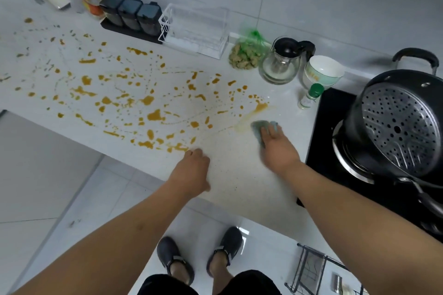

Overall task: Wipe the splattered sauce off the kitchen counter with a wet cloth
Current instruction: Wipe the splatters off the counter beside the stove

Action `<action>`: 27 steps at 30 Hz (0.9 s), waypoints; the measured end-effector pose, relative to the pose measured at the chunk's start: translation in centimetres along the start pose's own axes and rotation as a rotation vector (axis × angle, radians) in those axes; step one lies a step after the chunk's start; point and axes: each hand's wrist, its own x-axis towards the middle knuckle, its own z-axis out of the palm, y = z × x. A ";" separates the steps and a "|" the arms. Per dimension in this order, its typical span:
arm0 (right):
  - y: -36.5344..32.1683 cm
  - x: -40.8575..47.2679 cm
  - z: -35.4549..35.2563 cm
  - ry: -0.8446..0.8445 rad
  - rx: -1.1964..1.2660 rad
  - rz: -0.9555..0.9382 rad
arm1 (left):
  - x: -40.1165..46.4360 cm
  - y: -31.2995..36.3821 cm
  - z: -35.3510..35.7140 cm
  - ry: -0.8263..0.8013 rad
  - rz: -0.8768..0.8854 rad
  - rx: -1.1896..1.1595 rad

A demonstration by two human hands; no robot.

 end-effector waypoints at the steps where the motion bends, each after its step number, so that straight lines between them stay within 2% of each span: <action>1: 0.8 0.6 -0.5 -0.001 0.000 0.071 | 0.0 -0.1 0.0 0.006 -0.002 -0.009; 4: 1.8 2.6 -2.2 -0.023 0.068 0.245 | -0.1 -0.4 0.2 0.017 0.000 -0.025; 7: 0.5 4.9 -2.3 0.006 0.081 0.319 | -0.1 -0.6 0.3 0.031 -0.002 -0.032; 11: -4.5 5.5 -0.4 0.065 0.016 0.095 | -0.1 -0.6 0.2 0.037 -0.001 -0.007; 14: -7.3 3.6 0.0 0.037 -0.027 -0.084 | -0.1 -0.6 0.0 0.035 0.002 0.030; 17: -5.6 1.7 0.9 0.023 -0.020 -0.232 | -0.2 -0.7 -0.2 0.038 0.002 0.047; 18: -4.2 1.4 1.1 0.041 0.004 -0.227 | -0.2 -0.7 -0.3 0.041 0.001 0.044; 24: 2.8 2.2 -1.9 0.053 0.093 0.221 | -0.4 -0.7 -0.2 0.053 -0.001 0.022; 27: 0.2 2.9 -2.5 0.061 0.075 0.259 | -0.4 -0.6 -0.2 0.054 -0.004 0.022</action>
